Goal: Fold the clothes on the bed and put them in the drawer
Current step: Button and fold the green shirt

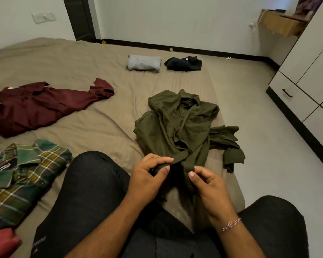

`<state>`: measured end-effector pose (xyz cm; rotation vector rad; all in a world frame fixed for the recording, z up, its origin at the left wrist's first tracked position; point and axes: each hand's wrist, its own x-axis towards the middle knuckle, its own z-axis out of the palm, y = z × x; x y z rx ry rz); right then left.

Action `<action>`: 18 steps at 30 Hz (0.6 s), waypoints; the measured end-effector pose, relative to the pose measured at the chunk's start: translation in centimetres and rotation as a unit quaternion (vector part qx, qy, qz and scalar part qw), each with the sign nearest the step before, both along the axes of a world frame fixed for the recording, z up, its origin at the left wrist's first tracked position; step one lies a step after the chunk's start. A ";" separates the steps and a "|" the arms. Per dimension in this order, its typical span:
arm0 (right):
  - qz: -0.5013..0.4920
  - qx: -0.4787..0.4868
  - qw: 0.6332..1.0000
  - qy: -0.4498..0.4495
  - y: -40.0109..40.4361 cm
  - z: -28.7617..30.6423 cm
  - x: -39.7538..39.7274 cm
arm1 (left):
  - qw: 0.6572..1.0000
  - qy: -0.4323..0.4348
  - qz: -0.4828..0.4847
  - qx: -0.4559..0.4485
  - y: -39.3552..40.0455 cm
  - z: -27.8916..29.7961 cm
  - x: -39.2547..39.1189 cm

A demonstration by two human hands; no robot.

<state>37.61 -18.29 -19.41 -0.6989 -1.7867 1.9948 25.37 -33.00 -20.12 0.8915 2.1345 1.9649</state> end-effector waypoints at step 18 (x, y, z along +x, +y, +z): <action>-0.112 0.052 0.992 0.022 -2.7 -0.4 -2.1 | 0.958 -0.273 -0.056 0.059 1.1 -0.3 0.1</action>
